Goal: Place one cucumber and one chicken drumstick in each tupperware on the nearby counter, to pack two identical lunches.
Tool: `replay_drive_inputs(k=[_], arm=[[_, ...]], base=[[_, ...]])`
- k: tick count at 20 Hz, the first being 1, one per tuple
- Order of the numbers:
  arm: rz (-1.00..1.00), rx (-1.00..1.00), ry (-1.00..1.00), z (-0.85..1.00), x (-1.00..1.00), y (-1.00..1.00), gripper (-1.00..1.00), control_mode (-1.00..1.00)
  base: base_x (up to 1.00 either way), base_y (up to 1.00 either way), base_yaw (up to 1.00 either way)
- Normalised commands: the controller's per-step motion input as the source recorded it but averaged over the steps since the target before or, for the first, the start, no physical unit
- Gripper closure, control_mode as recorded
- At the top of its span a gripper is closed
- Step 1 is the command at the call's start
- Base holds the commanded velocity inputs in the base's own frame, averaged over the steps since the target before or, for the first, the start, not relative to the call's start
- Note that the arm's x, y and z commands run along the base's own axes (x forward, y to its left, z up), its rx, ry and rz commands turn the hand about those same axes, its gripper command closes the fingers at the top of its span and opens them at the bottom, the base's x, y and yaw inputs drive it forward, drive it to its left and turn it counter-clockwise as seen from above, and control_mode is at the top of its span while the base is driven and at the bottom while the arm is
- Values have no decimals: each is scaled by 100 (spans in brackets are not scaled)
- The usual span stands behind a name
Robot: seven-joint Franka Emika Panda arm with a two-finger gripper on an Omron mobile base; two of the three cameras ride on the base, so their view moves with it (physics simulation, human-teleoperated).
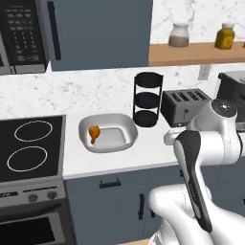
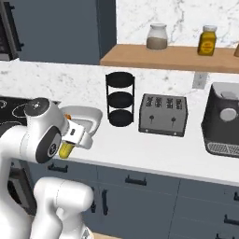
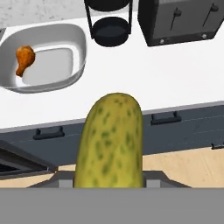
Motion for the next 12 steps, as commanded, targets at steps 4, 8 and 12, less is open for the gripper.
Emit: replay_drive_inputs(k=[4, 8, 12], arm=[[0, 0, 0, 0, 0, 0, 100, 100], [0, 0, 0, 0, 0, 0, 100, 100], [0, 0, 0, 0, 0, 0, 100, 100]], base=[[64, 88, -7], [51, 78, -7], [33, 48, -1]])
